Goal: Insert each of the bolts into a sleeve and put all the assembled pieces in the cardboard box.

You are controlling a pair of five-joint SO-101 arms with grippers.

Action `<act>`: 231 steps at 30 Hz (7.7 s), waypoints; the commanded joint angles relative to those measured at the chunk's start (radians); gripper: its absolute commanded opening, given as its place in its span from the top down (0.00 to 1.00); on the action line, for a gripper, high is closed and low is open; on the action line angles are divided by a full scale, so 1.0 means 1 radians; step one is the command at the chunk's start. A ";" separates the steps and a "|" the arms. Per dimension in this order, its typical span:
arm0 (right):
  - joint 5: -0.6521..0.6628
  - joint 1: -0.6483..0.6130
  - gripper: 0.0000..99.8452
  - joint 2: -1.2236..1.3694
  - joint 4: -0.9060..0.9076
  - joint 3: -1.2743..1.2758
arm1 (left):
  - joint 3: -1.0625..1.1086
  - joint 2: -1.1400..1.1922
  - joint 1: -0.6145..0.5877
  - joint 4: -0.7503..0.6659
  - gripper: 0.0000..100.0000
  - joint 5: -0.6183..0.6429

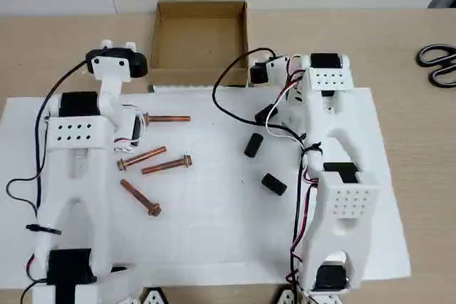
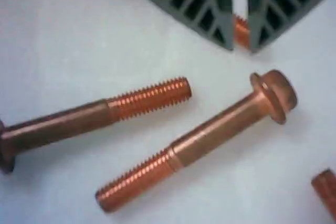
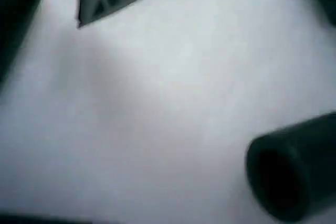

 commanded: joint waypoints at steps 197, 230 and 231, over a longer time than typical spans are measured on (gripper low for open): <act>-0.305 0.120 1.00 -1.122 0.151 0.577 | -0.615 0.120 0.057 0.212 0.99 0.187; -0.575 -0.282 1.00 -2.233 -0.654 1.800 | 1.046 -1.631 0.181 -0.706 0.99 0.382; -0.574 -0.300 1.00 -2.258 -0.659 1.820 | 1.070 -1.659 0.203 -0.706 0.99 0.382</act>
